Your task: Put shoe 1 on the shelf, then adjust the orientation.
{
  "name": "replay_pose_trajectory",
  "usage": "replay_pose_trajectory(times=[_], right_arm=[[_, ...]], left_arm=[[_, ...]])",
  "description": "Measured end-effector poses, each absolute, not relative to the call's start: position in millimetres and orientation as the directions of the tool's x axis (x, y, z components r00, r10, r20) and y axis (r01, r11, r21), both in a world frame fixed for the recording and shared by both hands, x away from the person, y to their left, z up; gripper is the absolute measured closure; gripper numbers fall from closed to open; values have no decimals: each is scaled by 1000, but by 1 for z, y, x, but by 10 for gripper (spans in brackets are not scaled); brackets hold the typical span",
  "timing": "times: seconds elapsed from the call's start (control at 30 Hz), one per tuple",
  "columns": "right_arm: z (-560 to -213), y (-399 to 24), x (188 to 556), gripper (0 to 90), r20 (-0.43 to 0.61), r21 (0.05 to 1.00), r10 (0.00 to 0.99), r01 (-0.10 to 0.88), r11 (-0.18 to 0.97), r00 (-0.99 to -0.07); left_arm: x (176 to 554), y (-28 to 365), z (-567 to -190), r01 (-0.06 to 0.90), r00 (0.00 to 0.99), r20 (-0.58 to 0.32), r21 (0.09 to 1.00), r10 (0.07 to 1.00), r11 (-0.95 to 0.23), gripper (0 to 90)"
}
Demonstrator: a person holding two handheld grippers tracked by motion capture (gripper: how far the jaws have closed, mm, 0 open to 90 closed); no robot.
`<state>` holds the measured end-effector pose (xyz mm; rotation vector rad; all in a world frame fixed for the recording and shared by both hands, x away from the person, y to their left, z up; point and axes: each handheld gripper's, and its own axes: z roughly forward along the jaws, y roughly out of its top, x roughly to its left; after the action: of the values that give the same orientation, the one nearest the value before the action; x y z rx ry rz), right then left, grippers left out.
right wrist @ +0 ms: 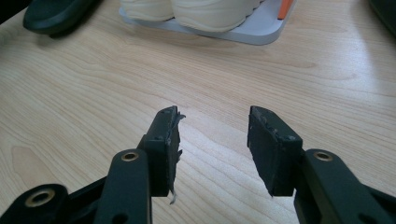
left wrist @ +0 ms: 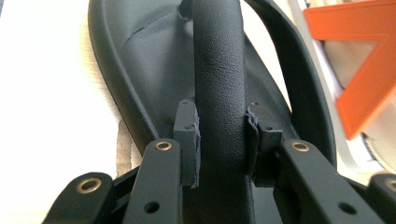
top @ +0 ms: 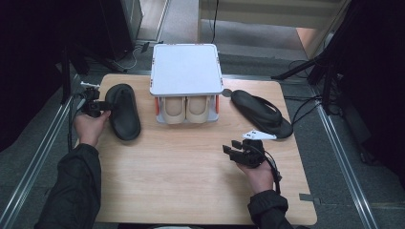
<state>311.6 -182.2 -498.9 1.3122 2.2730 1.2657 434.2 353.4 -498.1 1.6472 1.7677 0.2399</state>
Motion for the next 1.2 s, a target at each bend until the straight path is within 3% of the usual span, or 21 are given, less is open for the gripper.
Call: replay_pose_trajectory(times=[1.2], right_arm=[[-488, -199, 318, 538, 230, 801, 795, 573, 173, -561]], left_arm=[[337, 322, -464, 775, 196, -395, 623, 897, 105, 702]])
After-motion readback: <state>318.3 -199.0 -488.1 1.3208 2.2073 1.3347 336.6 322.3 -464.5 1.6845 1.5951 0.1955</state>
